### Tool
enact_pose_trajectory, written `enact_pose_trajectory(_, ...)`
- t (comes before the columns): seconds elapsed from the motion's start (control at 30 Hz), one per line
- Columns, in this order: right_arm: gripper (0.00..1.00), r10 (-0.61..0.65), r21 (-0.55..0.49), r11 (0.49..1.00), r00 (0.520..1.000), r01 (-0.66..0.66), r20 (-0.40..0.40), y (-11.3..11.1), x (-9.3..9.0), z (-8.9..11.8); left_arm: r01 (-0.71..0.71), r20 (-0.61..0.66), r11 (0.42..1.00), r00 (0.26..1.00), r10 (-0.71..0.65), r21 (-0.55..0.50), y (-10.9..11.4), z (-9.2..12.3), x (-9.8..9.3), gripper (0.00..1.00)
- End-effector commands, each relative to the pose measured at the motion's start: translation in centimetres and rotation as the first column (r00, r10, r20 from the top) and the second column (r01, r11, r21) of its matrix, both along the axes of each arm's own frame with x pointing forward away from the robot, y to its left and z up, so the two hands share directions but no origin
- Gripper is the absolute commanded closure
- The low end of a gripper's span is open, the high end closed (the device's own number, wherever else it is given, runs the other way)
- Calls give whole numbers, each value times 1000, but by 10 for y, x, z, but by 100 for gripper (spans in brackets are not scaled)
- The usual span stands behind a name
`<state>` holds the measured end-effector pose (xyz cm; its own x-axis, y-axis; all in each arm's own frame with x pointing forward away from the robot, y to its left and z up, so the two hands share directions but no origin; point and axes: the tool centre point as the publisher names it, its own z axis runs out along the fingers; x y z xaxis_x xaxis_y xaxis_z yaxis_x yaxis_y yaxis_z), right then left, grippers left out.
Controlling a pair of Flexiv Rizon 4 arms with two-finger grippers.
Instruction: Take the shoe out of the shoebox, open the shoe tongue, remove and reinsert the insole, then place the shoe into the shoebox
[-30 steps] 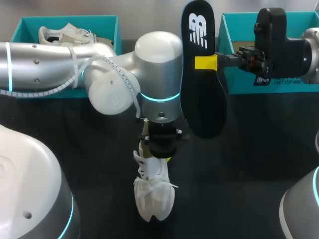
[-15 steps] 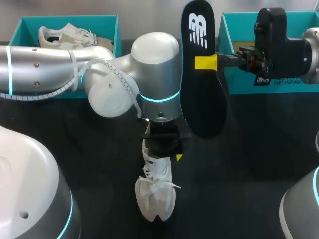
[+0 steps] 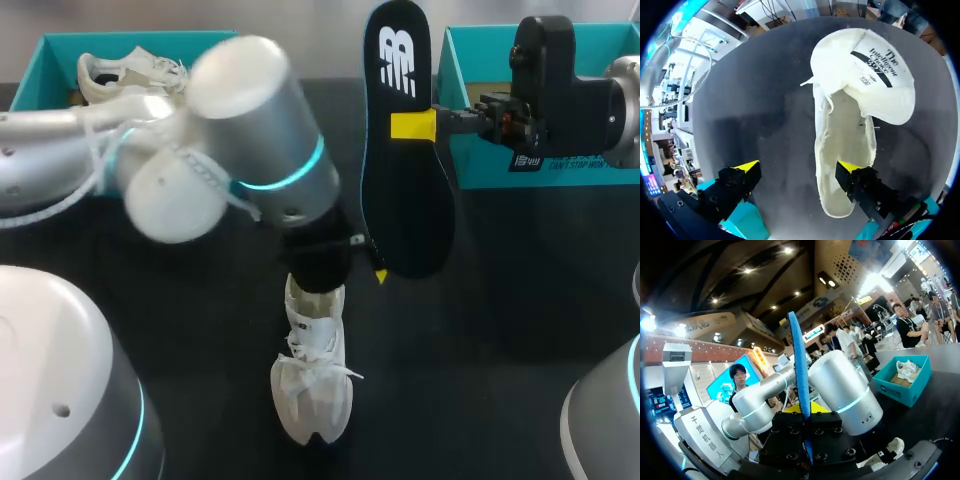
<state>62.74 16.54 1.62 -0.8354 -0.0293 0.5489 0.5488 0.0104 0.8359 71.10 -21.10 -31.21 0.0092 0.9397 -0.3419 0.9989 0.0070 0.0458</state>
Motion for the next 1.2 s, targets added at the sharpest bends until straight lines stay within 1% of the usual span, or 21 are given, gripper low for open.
enact_pose_trajectory(0.03,100,0,-2,1000,1000,0,-2,2,1,0,1,56,982,998,10,-191,43,41,-4,0)
enact_pose_trajectory(0.27,100,0,-2,1000,1000,0,-2,2,1,0,25,128,923,991,26,-384,59,81,10,0)
enact_pose_trajectory(0.47,100,0,-2,1000,1000,0,-2,2,1,0,46,182,863,982,54,-503,68,109,33,0)
enact_pose_trajectory(0.6,100,0,-2,1000,1000,0,-2,2,1,0,77,201,802,978,55,-593,75,131,47,0)
enact_pose_trajectory(0.7,100,0,-2,1000,1000,0,-2,2,1,0,118,226,756,973,41,-644,75,150,59,0)
enact_pose_trajectory(0.73,100,0,-2,1000,1000,0,-2,2,1,0,146,233,736,972,16,-661,74,159,65,0)
enact_pose_trajectory(1.17,100,0,-2,1000,1000,0,-2,2,1,0,146,233,736,972,16,-661,74,159,65,0)
enact_pose_trajectory(1.2,100,0,-2,1000,1000,0,-2,2,1,0,160,260,710,965,33,-686,75,162,66,0)
